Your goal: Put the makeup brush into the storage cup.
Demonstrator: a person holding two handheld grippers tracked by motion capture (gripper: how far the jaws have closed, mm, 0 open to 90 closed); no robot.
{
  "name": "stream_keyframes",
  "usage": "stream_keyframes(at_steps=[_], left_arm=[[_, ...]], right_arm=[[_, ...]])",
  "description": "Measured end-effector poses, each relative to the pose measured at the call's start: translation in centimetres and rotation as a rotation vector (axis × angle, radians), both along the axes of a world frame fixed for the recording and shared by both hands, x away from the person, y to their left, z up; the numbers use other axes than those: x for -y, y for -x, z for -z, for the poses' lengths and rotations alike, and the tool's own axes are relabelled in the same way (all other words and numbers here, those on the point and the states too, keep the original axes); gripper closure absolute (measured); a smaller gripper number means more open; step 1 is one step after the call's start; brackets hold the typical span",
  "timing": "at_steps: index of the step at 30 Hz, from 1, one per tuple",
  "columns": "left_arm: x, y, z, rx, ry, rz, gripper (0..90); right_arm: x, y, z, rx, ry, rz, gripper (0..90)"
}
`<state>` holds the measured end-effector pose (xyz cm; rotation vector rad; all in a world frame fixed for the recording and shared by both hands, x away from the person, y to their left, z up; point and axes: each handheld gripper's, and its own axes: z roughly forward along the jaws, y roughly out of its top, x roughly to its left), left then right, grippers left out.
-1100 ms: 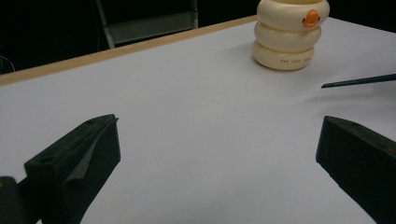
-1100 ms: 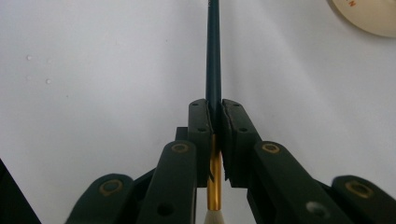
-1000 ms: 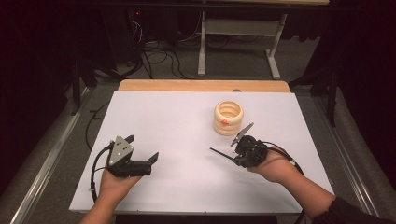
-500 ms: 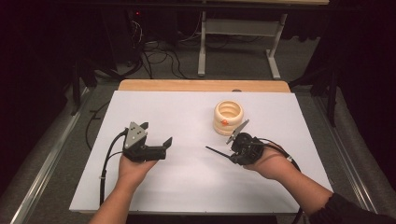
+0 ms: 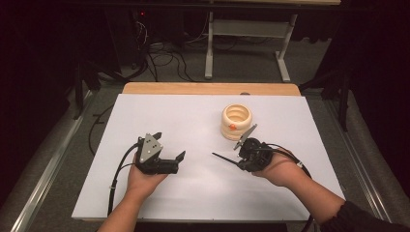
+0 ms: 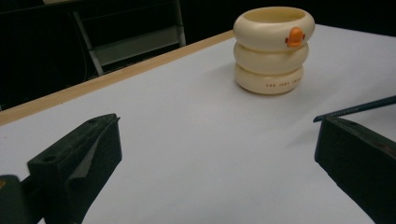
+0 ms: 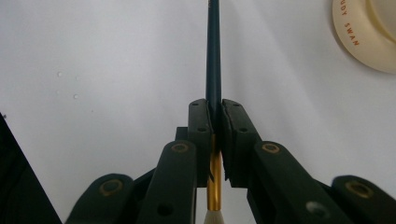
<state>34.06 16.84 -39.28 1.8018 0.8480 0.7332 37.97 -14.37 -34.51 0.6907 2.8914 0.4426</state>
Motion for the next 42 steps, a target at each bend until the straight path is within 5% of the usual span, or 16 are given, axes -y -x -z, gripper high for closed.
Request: stream_keyframes(at_steps=[11,27,42], left_arm=[[0.7,0.4,0.4,0.007,-0.104,0.022,2.6],[2.9,1.4,1.2,0.075,-0.341,0.066,3.8],[3.9,2.0,1.7,0.121,-0.441,0.106,6.7]], right_arm=[[-0.3,0.1,-0.4,-0.006,0.009,-0.016,85.6],[-0.4,0.3,-0.7,-0.012,0.016,-0.035,85.6],[-1.3,1.0,-0.8,-0.018,0.011,-0.075,85.6]])
